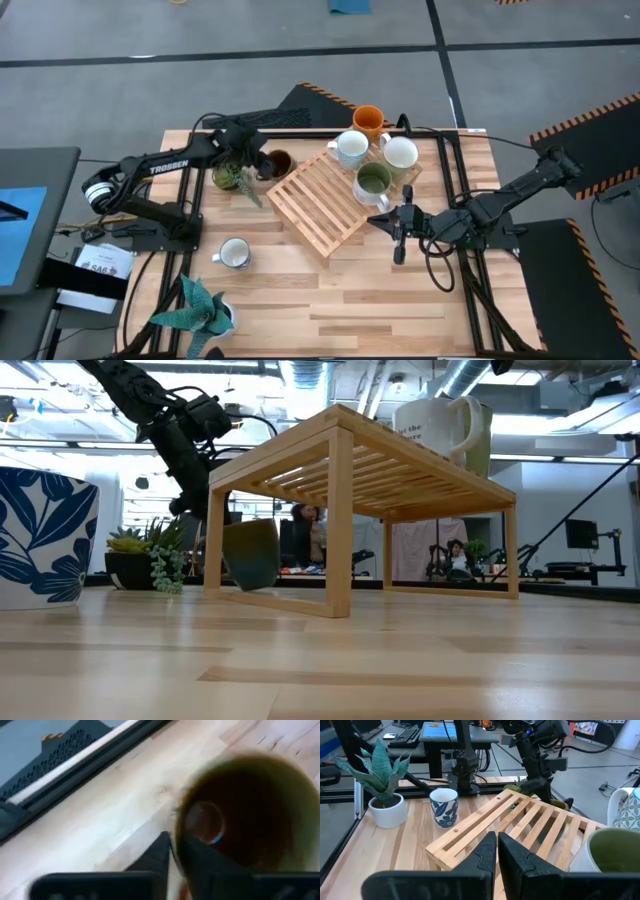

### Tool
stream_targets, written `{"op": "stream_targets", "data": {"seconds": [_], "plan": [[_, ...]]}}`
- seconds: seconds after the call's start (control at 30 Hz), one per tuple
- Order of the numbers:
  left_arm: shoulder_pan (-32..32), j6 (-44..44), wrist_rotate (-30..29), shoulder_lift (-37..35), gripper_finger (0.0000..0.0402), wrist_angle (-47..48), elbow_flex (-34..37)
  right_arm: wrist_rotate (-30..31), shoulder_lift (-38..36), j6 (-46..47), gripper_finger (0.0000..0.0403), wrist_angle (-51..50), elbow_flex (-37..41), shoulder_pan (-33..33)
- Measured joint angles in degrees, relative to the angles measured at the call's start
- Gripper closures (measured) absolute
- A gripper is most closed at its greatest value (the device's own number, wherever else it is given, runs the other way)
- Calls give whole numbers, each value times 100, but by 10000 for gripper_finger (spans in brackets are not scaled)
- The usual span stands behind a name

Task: Place coffee mugs
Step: Put the green patterned mug on the shelf

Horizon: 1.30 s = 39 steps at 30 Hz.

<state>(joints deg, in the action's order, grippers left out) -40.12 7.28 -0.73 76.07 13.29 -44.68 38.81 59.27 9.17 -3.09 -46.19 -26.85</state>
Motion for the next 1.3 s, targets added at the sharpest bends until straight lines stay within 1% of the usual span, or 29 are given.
{"op": "stream_targets", "data": {"seconds": [0.03, 0.07, 0.13, 0.23, 0.4, 0.47, 0.57, 0.7, 0.83, 0.97, 1.07, 1.13, 1.23, 1.3], "plan": [[0, -70, 12, 0, 384, 18, -34, 0, 0, 0, 359, 0, 0, 0], [1, -162, 44, -4, 390, 62, -85, -1, 0, 1, 359, -1, 0, 0], [14, -298, -23, -1, 392, 178, -251, -2, 0, 3, 359, 1, 0, 0], [74, -547, -408, -42, 397, 606, -665, -10, 0, 5, 359, -7, 0, -4], [299, -860, -1195, -264, 399, 1259, -1733, -54, 1, 45, 359, -177, 0, -5], [412, -947, -1367, -326, 399, 1465, -2177, -55, 2, 130, 359, -314, 0, -4], [657, -985, -1450, -352, 400, 1729, -2750, -57, 2, 187, 359, -491, 0, -2], [1230, -989, -1417, -331, 400, 1927, -3242, -59, 2, 247, 359, -586, 2, -2], [1972, -1035, -1265, -278, 401, 2203, -3435, -55, 2, 261, 359, -588, 1, -2], [2573, -976, -968, -278, 401, 2052, -3635, -26, 2, 297, 359, -585, 0, 0], [2756, -892, -704, -276, 401, 2002, -3866, -17, 2, 298, 359, -619, 1, 0], [2770, -762, -476, -142, 401, 2083, -4075, -10, 2, 298, 359, -650, 2, 0], [2751, -685, -341, 279, 401, 2484, -4514, -4, 2, 298, 359, -660, 2, 0], [2748, -709, -276, 693, 401, 2952, -4909, -4, 4, 298, 359, -691, 2, 0]]}}
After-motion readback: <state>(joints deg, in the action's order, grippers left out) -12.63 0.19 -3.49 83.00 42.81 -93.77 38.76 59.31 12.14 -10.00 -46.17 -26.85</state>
